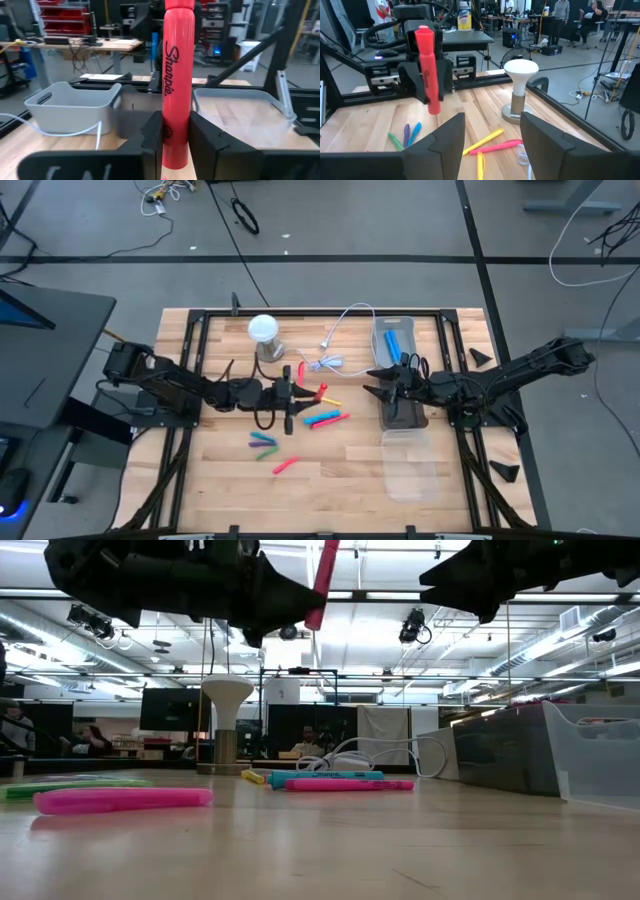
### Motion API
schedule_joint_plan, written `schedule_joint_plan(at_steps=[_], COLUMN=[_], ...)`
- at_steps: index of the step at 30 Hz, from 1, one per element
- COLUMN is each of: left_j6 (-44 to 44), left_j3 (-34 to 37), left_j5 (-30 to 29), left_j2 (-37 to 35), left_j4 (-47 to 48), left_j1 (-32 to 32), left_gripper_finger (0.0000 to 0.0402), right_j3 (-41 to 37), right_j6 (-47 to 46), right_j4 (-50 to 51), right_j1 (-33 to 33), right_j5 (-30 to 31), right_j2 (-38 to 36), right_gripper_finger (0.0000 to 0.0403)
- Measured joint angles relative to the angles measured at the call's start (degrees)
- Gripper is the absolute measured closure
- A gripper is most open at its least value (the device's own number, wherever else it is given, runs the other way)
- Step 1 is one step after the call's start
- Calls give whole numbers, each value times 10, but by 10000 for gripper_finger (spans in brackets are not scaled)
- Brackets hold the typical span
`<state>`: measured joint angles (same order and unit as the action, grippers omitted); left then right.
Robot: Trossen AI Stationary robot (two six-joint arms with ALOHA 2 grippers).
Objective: Pick & Place Markers
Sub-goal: Put the pink highlighter into the gray bin
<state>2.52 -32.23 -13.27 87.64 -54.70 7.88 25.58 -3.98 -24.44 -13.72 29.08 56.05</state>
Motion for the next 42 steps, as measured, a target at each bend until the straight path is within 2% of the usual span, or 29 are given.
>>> schedule_joint_plan(at_steps=[7, 14, 22, 29, 35, 42], left_j6=[-2, -7, -8, -19, -21, -17], left_j3=[-18, -60, -109, -145, -147, -147], left_j5=[-6, 38, 56, 57, 57, 56], left_j2=[0, 0, 0, 1, 1, 1], left_j4=[-23, -4, 45, 81, 85, 92], left_j1=[-11, -39, -55, -59, -58, -58], left_gripper_finger=[332, 332, 332, 332, 332, 332], right_j3=[0, 55, 121, 169, 213, 224], right_j6=[4, 29, 45, 55, 79, 79], right_j4=[-35, -12, -8, -6, -8, 2], right_j1=[0, 16, 41, 60, 69, 70], right_j5=[-23, -66, -118, -139, -152, -153], right_j2=[0, 11, 65, 131, 180, 197], right_gripper_finger=[209, 209, 209, 209, 209, 211])
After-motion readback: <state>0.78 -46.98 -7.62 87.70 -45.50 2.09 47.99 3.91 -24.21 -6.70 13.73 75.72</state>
